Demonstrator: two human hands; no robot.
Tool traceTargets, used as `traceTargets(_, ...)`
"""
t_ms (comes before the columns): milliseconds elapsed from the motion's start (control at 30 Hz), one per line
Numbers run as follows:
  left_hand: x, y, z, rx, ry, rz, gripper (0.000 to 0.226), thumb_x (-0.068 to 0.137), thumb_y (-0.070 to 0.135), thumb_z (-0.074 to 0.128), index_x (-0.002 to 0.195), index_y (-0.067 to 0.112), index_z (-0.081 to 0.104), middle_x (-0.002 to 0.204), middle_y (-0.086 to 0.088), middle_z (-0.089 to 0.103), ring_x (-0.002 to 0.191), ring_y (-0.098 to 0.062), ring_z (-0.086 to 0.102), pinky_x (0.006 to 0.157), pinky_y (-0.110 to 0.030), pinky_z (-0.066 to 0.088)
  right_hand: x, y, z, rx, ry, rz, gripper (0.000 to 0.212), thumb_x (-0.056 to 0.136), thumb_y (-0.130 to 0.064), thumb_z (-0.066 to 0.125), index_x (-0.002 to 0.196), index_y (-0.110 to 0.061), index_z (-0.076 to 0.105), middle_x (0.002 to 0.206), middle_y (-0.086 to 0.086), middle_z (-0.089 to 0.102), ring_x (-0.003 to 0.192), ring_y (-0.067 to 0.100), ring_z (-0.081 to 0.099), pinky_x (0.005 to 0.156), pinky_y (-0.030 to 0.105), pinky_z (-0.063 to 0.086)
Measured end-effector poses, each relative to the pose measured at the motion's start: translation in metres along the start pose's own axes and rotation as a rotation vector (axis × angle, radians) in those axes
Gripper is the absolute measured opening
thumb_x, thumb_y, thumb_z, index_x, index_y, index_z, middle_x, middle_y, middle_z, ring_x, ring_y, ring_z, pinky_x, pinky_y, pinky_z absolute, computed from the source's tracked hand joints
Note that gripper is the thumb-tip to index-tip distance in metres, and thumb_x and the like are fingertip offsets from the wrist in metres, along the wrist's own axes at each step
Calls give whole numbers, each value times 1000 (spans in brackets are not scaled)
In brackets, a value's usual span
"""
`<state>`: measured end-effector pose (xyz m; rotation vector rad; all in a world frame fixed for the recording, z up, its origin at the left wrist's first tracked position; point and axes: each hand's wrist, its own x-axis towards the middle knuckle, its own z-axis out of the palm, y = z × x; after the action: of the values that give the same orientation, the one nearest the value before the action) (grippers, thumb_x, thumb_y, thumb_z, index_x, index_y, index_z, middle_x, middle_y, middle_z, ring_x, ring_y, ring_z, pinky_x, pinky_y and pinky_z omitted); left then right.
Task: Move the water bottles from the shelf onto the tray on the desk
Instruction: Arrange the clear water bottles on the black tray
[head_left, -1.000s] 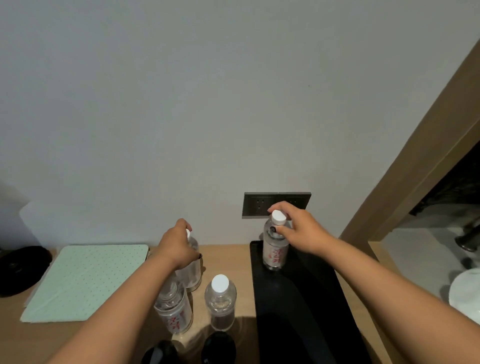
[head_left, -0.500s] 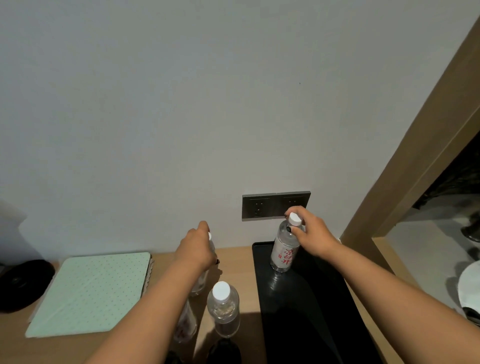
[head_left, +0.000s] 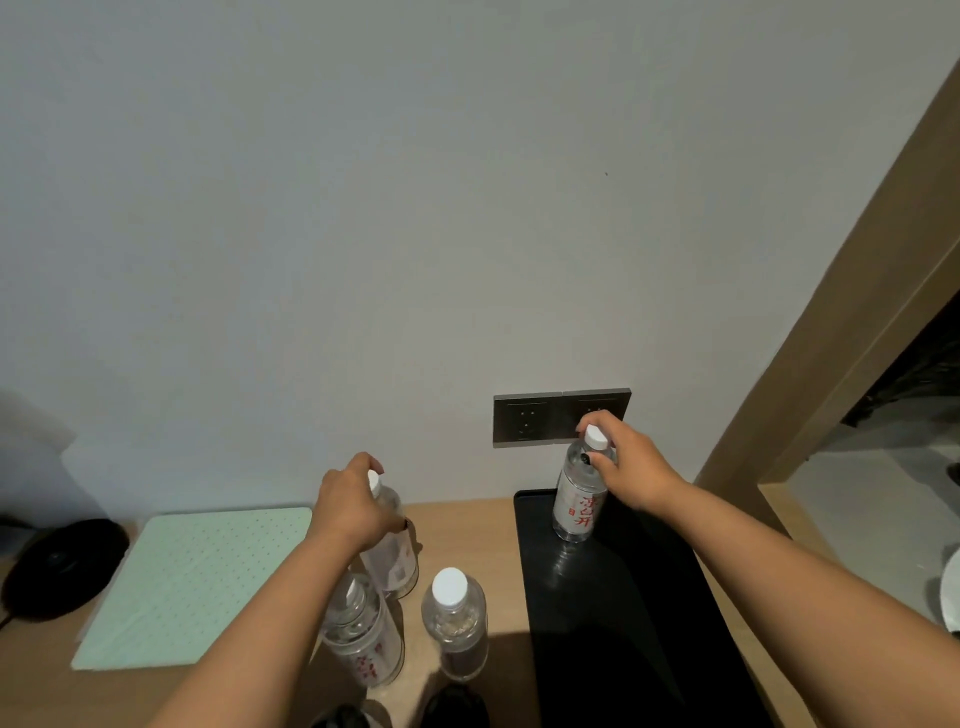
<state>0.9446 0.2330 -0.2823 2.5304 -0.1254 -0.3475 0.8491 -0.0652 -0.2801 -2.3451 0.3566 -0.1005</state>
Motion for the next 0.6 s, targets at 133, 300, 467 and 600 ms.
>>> traceTargets(133, -6, -5, -9, -66, 56, 59, 61, 54, 22, 88, 106, 20, 55, 100, -4, 58, 92, -22, 53, 62, -24, 36, 0, -5, -5, -50, -40, 31, 36, 89, -5, 56, 119, -24, 51, 124, 5, 53, 112, 22, 52, 92, 31, 46)
traceTargets(300, -21, 12, -39, -253, 148, 174, 62, 50, 17, 90, 103, 24, 59, 100, 4, 62, 90, -18, 59, 68, -23, 41, -11, -27, -6, -46, 66, -33, 61, 83, -16, 67, 137, -20, 39, 142, 3, 37, 133, 19, 33, 109, 30, 30)
traceTargets(467, -40, 44, -76, -406, 129, 343, 64, 47, 11, 91, 102, 25, 62, 100, 10, 69, 92, -6, 64, 78, -24, 52, -33, -69, 1, -40, 181, -223, 58, 83, -21, 67, 135, -20, 41, 140, -2, 38, 135, 13, 26, 110, 23, 20)
traceTargets(600, -59, 71, -95, -537, -6, 481, 64, 50, 1, 89, 105, 19, 63, 99, 10, 73, 95, -1, 67, 75, -12, 52, -51, -97, 9, 46, 68, -277, 74, 75, -30, 75, 138, -26, 36, 139, -9, 35, 130, 4, 31, 110, 24, 27)
